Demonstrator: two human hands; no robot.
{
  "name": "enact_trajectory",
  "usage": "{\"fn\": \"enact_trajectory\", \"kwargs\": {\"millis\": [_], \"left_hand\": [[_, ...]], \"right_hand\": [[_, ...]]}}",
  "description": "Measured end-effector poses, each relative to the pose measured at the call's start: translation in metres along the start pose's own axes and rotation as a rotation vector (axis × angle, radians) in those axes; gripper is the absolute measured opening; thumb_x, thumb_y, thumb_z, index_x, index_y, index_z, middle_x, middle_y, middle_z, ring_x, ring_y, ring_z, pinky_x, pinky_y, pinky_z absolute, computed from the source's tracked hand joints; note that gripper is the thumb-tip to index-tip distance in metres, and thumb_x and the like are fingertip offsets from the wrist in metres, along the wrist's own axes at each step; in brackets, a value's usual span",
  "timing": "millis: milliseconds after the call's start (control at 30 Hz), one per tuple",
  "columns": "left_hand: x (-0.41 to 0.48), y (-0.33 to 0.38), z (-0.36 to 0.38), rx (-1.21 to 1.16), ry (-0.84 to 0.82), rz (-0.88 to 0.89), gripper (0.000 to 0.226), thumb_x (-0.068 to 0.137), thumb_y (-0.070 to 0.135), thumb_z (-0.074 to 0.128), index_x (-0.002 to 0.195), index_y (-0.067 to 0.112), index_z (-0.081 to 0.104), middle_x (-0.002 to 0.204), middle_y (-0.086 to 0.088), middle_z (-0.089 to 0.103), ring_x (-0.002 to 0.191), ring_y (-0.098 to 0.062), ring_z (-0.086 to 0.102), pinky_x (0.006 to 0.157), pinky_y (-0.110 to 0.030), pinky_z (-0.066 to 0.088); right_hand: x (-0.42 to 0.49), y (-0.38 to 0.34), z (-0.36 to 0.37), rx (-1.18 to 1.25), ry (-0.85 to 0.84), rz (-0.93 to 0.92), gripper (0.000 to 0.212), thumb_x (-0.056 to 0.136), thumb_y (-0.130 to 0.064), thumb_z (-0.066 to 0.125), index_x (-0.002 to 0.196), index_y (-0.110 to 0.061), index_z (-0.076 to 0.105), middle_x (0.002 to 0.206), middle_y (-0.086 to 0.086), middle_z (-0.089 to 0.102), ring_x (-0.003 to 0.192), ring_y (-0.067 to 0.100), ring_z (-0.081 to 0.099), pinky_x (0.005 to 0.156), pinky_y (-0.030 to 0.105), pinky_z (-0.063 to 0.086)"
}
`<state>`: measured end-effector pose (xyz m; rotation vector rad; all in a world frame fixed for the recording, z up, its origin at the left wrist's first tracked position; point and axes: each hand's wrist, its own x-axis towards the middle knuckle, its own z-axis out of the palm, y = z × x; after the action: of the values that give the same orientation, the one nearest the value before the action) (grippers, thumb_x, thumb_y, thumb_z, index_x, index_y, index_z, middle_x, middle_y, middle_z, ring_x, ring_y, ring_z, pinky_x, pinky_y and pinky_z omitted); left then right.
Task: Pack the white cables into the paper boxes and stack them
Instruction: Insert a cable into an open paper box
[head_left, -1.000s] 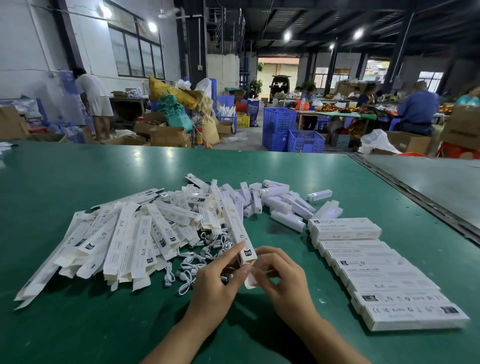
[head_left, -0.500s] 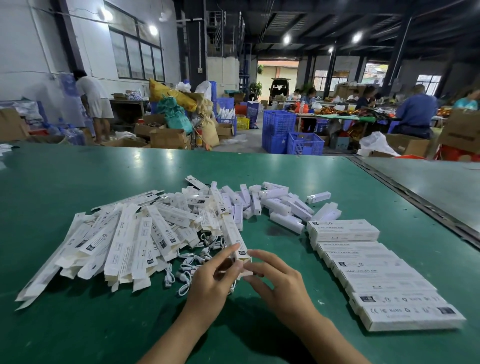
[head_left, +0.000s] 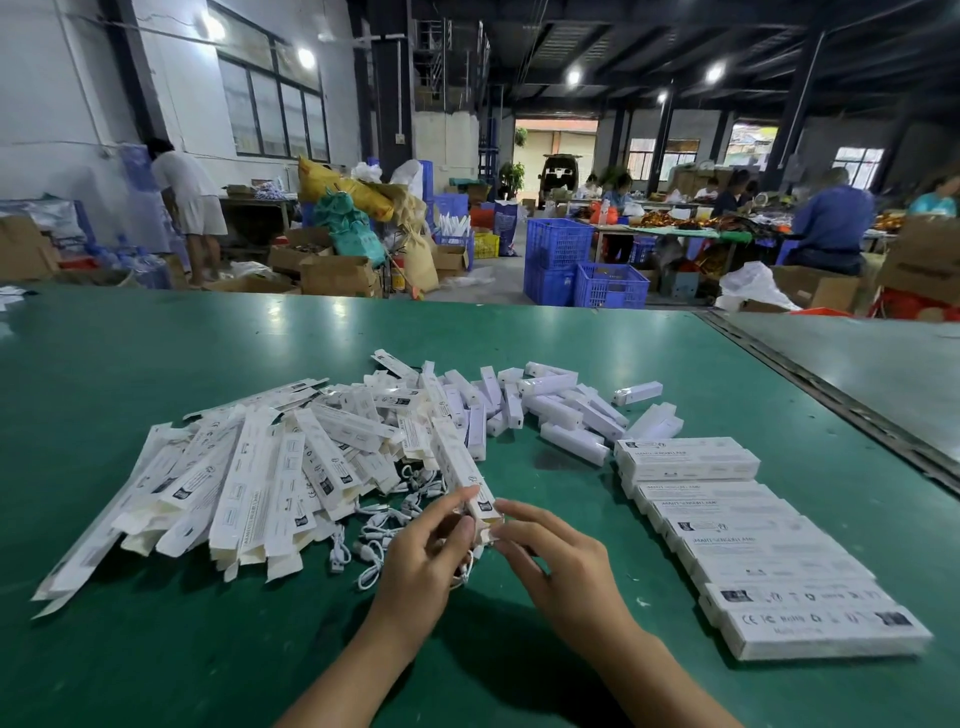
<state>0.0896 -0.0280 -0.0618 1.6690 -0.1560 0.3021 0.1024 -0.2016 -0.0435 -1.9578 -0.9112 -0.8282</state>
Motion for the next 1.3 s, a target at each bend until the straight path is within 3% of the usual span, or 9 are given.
{"fn": "enact_trajectory", "kwargs": {"millis": [133,267,600,767,933,1100,1300], "left_hand": [[-0.0003,0.0025,0.0005,0.013,0.001,0.007,0.031,0.087,0.043,0.058,0.116,0.054,0.066,0.089,0.02,0.071,0.086,-0.001,0.065,0.08,-0.022,0.048],[-0.0012,0.0047,0.0007,0.021,-0.005,0.003,0.032,0.087,0.043,0.058,0.116,0.054,0.066,0.099,0.017,0.073,0.098,-0.004,0.067,0.085,-0.021,0.049],[-0.0021,0.0053,-0.0006,0.007,-0.029,-0.008,0.031,0.086,0.039,0.061,0.115,0.05,0.068,0.098,0.01,0.073,0.094,-0.01,0.068,0.082,-0.023,0.052],[-0.0028,0.006,-0.0017,-0.006,-0.078,0.001,0.045,0.077,0.058,0.07,0.119,0.042,0.068,0.087,0.009,0.069,0.083,-0.01,0.064,0.077,-0.027,0.051],[-0.0024,0.0046,-0.0015,0.039,-0.067,0.016,0.059,0.065,0.074,0.074,0.117,0.047,0.067,0.094,0.007,0.073,0.091,-0.013,0.069,0.084,-0.038,0.056],[-0.005,0.0048,0.0013,0.126,-0.01,0.036,0.052,0.066,0.074,0.071,0.114,0.056,0.063,0.1,0.013,0.074,0.097,-0.008,0.069,0.089,-0.038,0.057],[-0.0077,0.0095,0.0038,0.096,0.009,0.043,0.057,0.061,0.08,0.072,0.113,0.059,0.063,0.097,0.013,0.075,0.096,-0.008,0.07,0.09,-0.041,0.057]], "right_hand": [[-0.0005,0.0002,0.0003,-0.009,0.011,-0.002,0.008,0.086,-0.007,0.07,0.093,-0.008,0.075,0.111,0.004,0.072,0.095,0.009,0.07,0.079,0.028,0.058],[-0.0007,-0.0013,0.0008,-0.014,0.027,0.005,0.009,0.086,-0.008,0.07,0.094,-0.007,0.075,0.109,0.004,0.072,0.094,0.01,0.07,0.077,0.03,0.059],[-0.0009,-0.0009,0.0009,0.017,0.054,0.022,0.009,0.086,-0.01,0.071,0.092,-0.008,0.076,0.103,0.0,0.072,0.093,0.002,0.068,0.076,0.023,0.058],[-0.003,0.0002,0.0017,0.06,0.075,0.042,0.009,0.083,-0.005,0.073,0.091,-0.008,0.076,0.102,-0.003,0.07,0.089,-0.003,0.066,0.073,0.014,0.055],[-0.0038,0.0,0.0013,0.071,0.076,0.055,0.009,0.082,-0.005,0.072,0.089,-0.006,0.077,0.101,-0.002,0.071,0.088,-0.002,0.067,0.072,0.014,0.055],[-0.0029,-0.001,0.0023,0.048,0.075,0.058,0.01,0.076,0.002,0.077,0.084,-0.004,0.078,0.097,0.002,0.073,0.085,0.003,0.069,0.071,0.019,0.057],[0.0004,-0.0016,-0.0001,0.07,0.079,0.076,0.005,0.078,-0.003,0.076,0.081,-0.007,0.077,0.096,0.0,0.072,0.084,0.003,0.068,0.072,0.019,0.056]]}}
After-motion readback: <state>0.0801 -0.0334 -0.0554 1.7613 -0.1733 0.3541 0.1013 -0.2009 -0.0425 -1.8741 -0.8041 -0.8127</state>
